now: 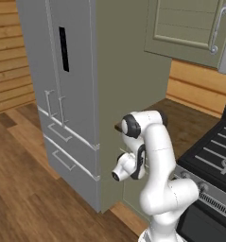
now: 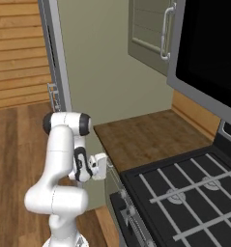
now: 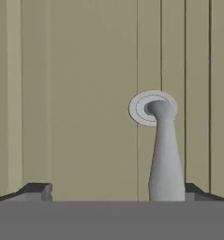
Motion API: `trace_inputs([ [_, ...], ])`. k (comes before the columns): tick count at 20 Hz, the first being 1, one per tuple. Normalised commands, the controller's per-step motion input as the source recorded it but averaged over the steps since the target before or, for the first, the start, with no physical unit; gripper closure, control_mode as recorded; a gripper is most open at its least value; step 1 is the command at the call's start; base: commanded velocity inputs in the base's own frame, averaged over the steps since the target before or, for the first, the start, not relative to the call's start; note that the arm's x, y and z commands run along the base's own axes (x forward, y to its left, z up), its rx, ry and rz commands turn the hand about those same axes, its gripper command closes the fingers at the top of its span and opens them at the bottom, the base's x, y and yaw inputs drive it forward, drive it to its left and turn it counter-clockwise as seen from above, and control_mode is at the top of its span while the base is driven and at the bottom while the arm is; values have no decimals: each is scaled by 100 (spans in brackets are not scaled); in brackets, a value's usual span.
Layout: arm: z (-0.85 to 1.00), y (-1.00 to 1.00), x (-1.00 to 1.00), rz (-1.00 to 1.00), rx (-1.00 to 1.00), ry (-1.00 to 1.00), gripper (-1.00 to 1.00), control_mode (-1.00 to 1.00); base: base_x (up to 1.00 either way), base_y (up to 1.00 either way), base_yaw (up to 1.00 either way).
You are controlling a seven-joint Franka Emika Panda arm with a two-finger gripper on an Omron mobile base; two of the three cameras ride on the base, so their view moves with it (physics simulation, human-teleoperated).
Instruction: Take a straw from the drawer in front and place it inside the glass cup on the dining counter.
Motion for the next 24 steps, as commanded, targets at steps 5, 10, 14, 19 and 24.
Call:
trace_inputs([
  [5, -19, 0, 8, 9, 0, 0, 100, -100, 0, 0, 0],
  [10, -1, 26, -24, 8, 0, -2, 100, -100, 0, 0, 0],
  [14, 0, 62, -47, 2, 0, -1, 100, -100, 0, 0, 0],
  [19, 0, 96, -51, 0, 0, 5, 100, -100, 0, 0, 0],
  [24, 0, 100, -50, 0, 0, 14, 100, -100, 0, 0, 0],
])
